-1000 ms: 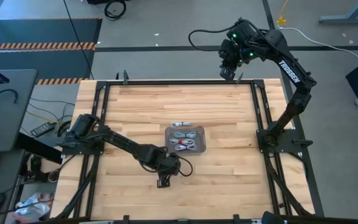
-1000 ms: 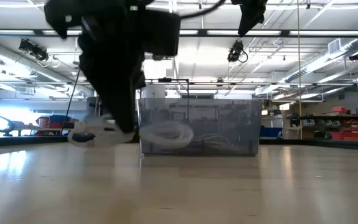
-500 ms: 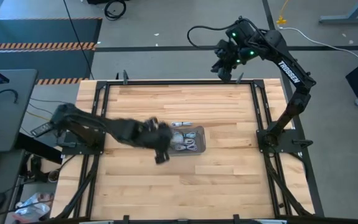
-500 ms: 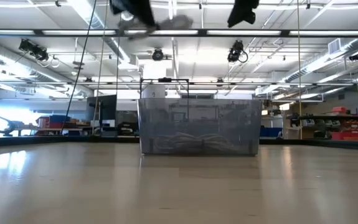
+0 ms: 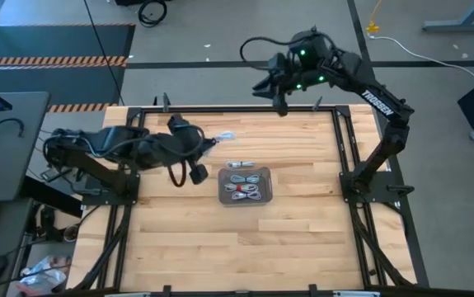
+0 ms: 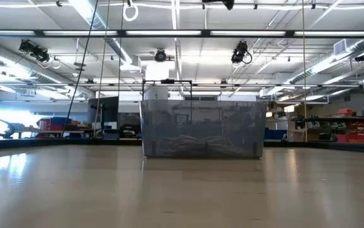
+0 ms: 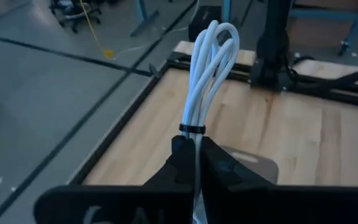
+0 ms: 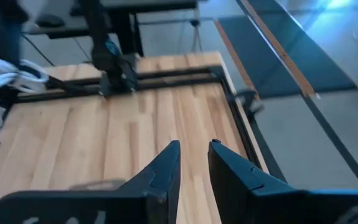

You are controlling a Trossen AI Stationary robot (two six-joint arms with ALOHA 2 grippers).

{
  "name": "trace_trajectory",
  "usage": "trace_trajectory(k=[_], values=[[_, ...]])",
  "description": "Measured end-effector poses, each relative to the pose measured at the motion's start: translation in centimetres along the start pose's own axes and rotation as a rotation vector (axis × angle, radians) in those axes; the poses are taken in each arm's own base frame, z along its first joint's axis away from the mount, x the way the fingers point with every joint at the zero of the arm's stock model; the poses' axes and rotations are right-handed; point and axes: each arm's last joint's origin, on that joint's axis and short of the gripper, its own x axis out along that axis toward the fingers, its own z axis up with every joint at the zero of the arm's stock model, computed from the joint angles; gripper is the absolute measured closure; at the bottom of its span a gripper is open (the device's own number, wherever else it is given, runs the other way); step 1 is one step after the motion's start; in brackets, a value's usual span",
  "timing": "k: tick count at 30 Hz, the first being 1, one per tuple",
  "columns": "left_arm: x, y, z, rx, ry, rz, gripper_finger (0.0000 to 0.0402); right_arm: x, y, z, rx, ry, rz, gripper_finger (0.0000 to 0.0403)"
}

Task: Pick and place USB-C Cables
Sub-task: Put the bottom white charger cable in the black bin

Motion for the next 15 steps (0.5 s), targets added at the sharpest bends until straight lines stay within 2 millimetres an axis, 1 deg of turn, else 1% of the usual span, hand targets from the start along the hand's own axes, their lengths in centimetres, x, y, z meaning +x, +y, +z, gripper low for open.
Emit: trace_trajectory(k=[4, 7, 11, 13, 15], values=[[-0.4, 0.7, 0.4, 0.019, -0.033, 0.020, 0.0393, 2.5, 1.4, -0.1, -0.036, -0.057, 0.048, 0.0311], [-0.3, 1.0, 0.6, 0.037, -0.039, 0.031, 0.0393, 4.7, 2.5, -0.6, -0.034, -0.092, 0.086, 0.0297], [-0.6, 1.3, 0.6, 0.057, -0.035, 0.010, 0.0393, 7.1, 3.6, -1.3, -0.047, -0.146, 0.120, 0.0266], [-1.0, 1.5, 0.6, 0.055, -0.038, 0.001, 0.0393, 7.9, 4.0, -1.6, -0.058, -0.177, 0.109, 0.0246], [-1.3, 1.7, 0.6, 0.056, -0.035, -0.010, 0.0393, 8.2, 4.3, -1.5, -0.058, -0.201, 0.096, 0.0225]])
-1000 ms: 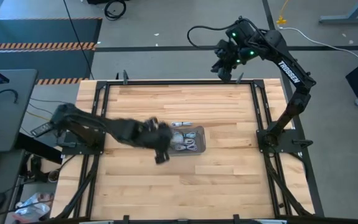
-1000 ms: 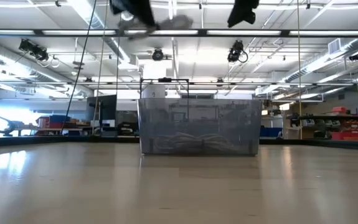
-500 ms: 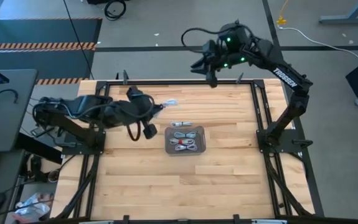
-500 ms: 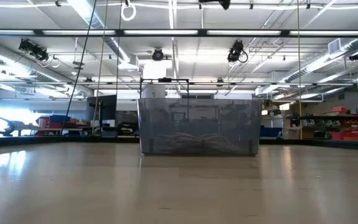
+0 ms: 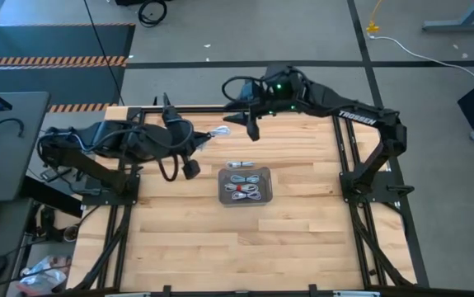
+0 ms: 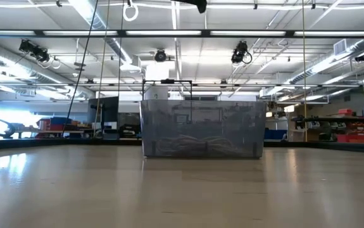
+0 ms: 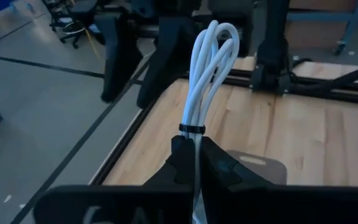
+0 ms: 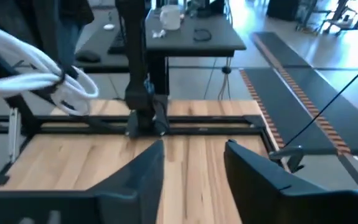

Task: Pick and place USB-C Cables
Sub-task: Put the bottom white charger cable in the black bin

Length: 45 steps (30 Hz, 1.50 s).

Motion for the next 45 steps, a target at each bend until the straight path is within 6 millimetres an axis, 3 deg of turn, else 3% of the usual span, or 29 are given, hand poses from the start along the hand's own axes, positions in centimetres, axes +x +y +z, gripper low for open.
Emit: trace_trajectory(k=[4, 10, 27, 36, 43, 45], values=[[-0.7, 0.6, -0.1, -0.002, -0.001, 0.001, 0.0393, 0.4, 1.0, 0.7, 0.011, -0.081, 0.045, 0.0189], [-0.3, 1.2, -0.2, 0.008, 0.027, 0.026, 0.0393, 0.9, 3.6, 1.4, -0.025, -0.139, 0.133, 0.0164], [-0.1, 1.3, -0.2, 0.023, 0.028, 0.026, 0.0393, 1.2, 6.1, 1.7, -0.043, -0.164, 0.200, 0.0170], [-0.1, 1.3, -0.2, 0.014, 0.026, 0.021, 0.0393, 1.2, 6.0, 1.8, -0.011, -0.167, 0.196, 0.0233], [-0.1, 1.2, -0.2, 0.006, 0.029, 0.016, 0.0393, 1.1, 5.5, 1.7, 0.016, -0.163, 0.177, 0.0368], [-0.1, 1.2, -0.2, 0.014, 0.031, 0.003, 0.0391, 1.1, 5.3, 1.7, 0.013, -0.159, 0.178, 0.0385]])
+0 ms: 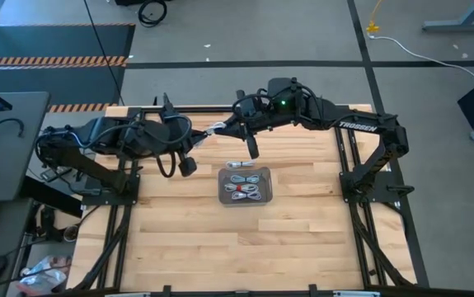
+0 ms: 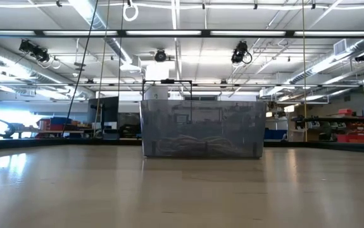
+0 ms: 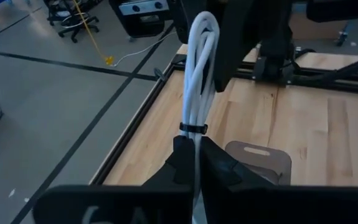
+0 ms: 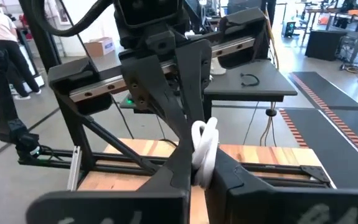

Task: Pick and place USB-C Cables
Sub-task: Put the bottom white charger cable in the black bin

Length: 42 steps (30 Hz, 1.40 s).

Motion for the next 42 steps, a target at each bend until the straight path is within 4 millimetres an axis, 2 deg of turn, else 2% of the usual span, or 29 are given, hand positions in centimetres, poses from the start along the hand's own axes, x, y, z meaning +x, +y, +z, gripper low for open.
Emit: trace_trajectory(k=[6, 14, 18, 22, 28, 36, 42], values=[[0.0, -0.4, 0.3, 0.046, -0.027, -0.072, 0.0348, -0.3, -0.4, -0.4, 0.014, 0.051, -0.061, 0.0385], [-0.1, -0.7, 0.7, 0.029, -0.050, -0.177, 0.0288, -1.0, -2.6, -1.6, 0.002, 0.163, -0.239, 0.0385], [-0.1, -0.7, 0.4, 0.035, -0.028, -0.171, 0.0275, -1.7, -3.9, -2.5, 0.043, 0.257, -0.295, 0.0385], [-0.1, -0.4, -0.2, 0.039, 0.021, -0.107, 0.0276, -2.3, -4.1, -3.9, 0.130, 0.392, -0.305, 0.0385], [-0.1, -0.3, -0.4, 0.040, 0.044, -0.094, 0.0278, -2.3, -1.7, -5.5, 0.197, 0.586, -0.326, 0.0385], [-0.4, -0.1, -0.4, 0.080, 0.035, -0.095, 0.0278, -1.2, 2.6, -6.2, 0.229, 0.642, -0.393, 0.0385], [-0.7, 0.0, -0.4, 0.078, 0.030, -0.096, 0.0278, -2.1, 5.4, -8.8, 0.333, 0.670, -0.506, 0.0385]])
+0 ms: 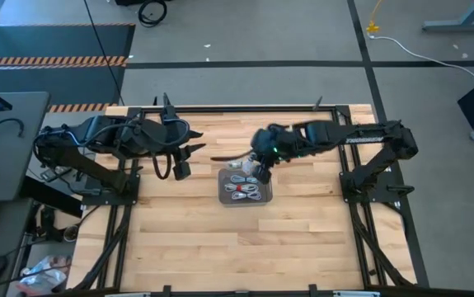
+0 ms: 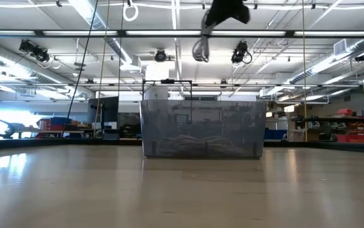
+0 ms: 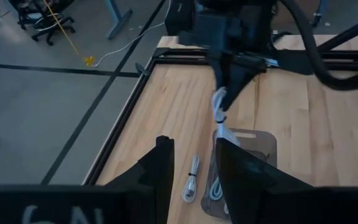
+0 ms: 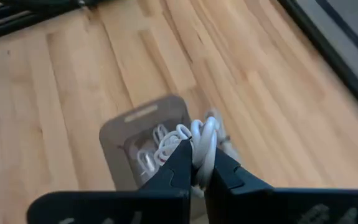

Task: Pick and place USB-C Cables
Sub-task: Put the bottom white charger cable in the black bin

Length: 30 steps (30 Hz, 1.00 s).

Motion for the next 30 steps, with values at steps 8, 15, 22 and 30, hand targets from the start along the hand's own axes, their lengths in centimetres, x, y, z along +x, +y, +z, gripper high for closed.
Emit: trace_trajectory(k=[8, 15, 22, 30], values=[[-0.4, 0.2, 0.0, 0.016, -0.009, -0.010, 0.0278, -0.7, 0.5, -4.7, 0.275, -0.210, 0.099, 0.0385], [-0.4, 0.2, 0.0, 0.019, -0.010, -0.012, 0.0278, 1.1, 0.2, -8.1, 0.436, -0.335, 0.200, 0.0385], [-0.4, 0.2, 0.0, 0.019, -0.011, -0.012, 0.0278, 4.9, -0.3, -11.4, 0.581, -0.429, 0.331, 0.0385], [-0.4, 0.2, 0.0, 0.017, -0.012, -0.010, 0.0278, 7.4, -1.0, -14.0, 0.663, -0.410, 0.322, 0.0385]])
